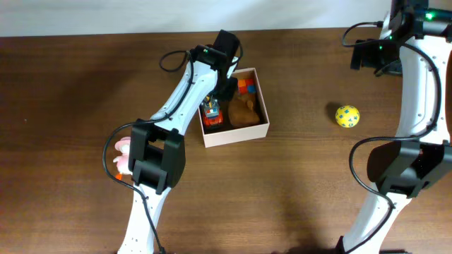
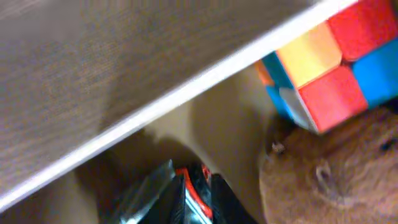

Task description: Pack container

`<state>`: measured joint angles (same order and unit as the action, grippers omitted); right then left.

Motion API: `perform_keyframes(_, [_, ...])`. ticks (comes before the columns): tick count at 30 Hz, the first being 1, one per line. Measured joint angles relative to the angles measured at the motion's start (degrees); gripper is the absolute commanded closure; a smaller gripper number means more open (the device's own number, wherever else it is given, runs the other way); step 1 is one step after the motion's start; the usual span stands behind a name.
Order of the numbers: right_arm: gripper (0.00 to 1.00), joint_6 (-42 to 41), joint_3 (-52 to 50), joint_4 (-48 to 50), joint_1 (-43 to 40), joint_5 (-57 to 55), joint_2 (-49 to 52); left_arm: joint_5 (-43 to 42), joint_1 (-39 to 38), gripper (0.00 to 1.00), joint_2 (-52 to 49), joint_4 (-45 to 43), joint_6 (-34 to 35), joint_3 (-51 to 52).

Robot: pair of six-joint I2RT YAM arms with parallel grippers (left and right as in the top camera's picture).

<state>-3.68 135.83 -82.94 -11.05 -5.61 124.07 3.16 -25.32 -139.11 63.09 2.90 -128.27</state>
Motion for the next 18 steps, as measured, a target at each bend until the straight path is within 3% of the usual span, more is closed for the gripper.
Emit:
perform_keyframes(9, [0.01,0.0,0.0,0.0,0.0,0.0,0.0,0.3,0.0,0.78,-0.2,2.3,0.1,-7.0])
perform_keyframes(16, [0.01,-0.2,0.0,0.0,0.0,0.0,0.0,-0.7,0.0,0.89,-0.2,14.7,5.8,-17.1])
perform_keyframes(18, [0.01,-0.2,0.0,0.0,0.0,0.0,0.0,-2.0,0.0,0.97,-0.2,18.2,8.5,-17.4])
